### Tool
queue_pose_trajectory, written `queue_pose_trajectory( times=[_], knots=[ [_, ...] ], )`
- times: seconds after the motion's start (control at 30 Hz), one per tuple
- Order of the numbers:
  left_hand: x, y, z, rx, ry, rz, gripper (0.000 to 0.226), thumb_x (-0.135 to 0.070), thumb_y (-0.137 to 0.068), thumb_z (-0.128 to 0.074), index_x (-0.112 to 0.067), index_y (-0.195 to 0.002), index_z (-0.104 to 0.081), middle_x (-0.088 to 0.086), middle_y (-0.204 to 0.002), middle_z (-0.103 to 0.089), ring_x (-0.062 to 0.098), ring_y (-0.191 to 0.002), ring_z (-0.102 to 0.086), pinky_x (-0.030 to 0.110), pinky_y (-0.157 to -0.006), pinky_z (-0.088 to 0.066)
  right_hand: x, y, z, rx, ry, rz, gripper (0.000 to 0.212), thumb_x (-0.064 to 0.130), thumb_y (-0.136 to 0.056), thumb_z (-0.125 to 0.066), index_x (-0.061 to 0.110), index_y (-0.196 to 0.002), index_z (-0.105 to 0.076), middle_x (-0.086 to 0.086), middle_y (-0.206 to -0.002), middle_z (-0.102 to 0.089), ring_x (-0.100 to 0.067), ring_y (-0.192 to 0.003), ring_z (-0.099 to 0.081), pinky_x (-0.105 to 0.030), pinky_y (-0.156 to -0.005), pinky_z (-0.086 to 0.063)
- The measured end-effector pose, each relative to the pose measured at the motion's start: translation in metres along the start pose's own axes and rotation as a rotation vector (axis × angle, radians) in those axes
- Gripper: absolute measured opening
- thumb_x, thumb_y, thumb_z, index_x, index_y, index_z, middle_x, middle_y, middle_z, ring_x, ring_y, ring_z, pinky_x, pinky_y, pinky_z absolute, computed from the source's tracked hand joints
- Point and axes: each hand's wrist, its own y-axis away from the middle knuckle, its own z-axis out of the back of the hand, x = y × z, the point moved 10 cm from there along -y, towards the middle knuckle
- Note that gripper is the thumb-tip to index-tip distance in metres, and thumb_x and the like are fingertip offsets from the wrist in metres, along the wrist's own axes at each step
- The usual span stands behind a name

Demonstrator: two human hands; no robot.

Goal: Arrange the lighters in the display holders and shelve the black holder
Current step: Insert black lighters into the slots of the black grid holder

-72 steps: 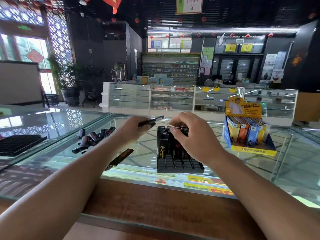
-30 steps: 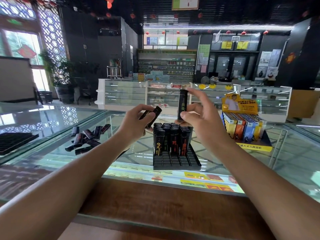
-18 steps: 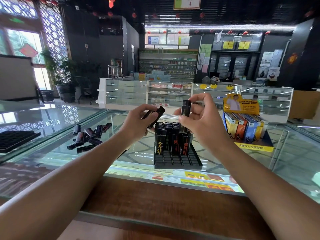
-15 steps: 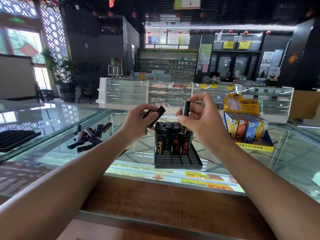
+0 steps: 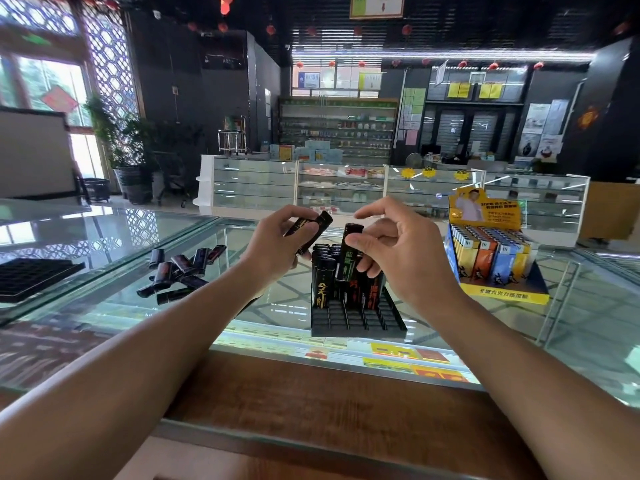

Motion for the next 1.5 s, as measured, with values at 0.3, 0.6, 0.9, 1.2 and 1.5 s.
queue_pose_trajectory(
  times=[0.3,0.6,0.9,1.2,1.5],
  knots=[
    [-0.003,0.002,0.000,-0.004,-0.019,-0.011,0.013,-0.018,-0.100,-0.069,-0.021,-0.112,-0.073,-0.003,-0.071,-0.067,0.017,-0.056,-0.064,0.026,-0.043,-0.039,0.000,0.003,-0.009,0.025,0.075,0.035,0.016,0.014,-0.091,-0.081,0.013,-0.104,-0.070,0.002,-0.083,-0.072,-0.015,-0.063,-0.073,-0.037,-0.061,-0.064],
    [-0.006,0.004,0.001,-0.013,-0.019,-0.003,0.014,-0.018,-0.101,-0.068,-0.019,-0.114,-0.072,0.005,-0.077,-0.067,0.014,-0.053,-0.062,0.026,-0.044,-0.041,0.007,0.004,-0.019,0.078,0.476,0.175,0.024,0.044,-0.088,-0.081,0.035,-0.100,-0.063,0.023,-0.085,-0.068,-0.002,-0.071,-0.061,-0.037,-0.070,-0.052],
    [-0.007,0.006,-0.001,0.003,-0.017,0.004,0.015,-0.018,-0.100,-0.068,-0.020,-0.114,-0.073,0.003,-0.076,-0.069,0.013,-0.053,-0.060,0.027,-0.045,-0.040,0.016,0.008,-0.027,0.094,0.721,0.285,0.021,0.040,-0.089,-0.081,0.032,-0.104,-0.071,0.018,-0.101,-0.064,-0.006,-0.085,-0.054,-0.029,-0.066,-0.037],
    [-0.029,0.010,0.000,0.068,0.231,-0.030,0.024,-0.016,-0.094,-0.075,-0.018,-0.118,-0.074,0.007,-0.072,-0.069,0.018,-0.053,-0.050,0.021,-0.040,-0.033,0.000,-0.002,-0.005,-0.048,0.453,0.095,0.022,0.042,-0.100,-0.066,0.029,-0.119,-0.068,0.017,-0.103,-0.067,-0.007,-0.090,-0.062,-0.038,-0.081,-0.054],
    [-0.044,0.021,-0.022,0.236,0.223,-0.074,0.023,-0.010,-0.094,-0.073,-0.010,-0.117,-0.073,0.001,-0.066,-0.065,0.014,-0.045,-0.045,0.018,-0.040,-0.028,-0.013,-0.003,0.009,-0.067,-0.102,-0.085,0.014,0.015,-0.096,-0.076,0.016,-0.109,-0.075,-0.002,-0.092,-0.078,-0.013,-0.086,-0.074,-0.024,-0.078,-0.058]
  ],
)
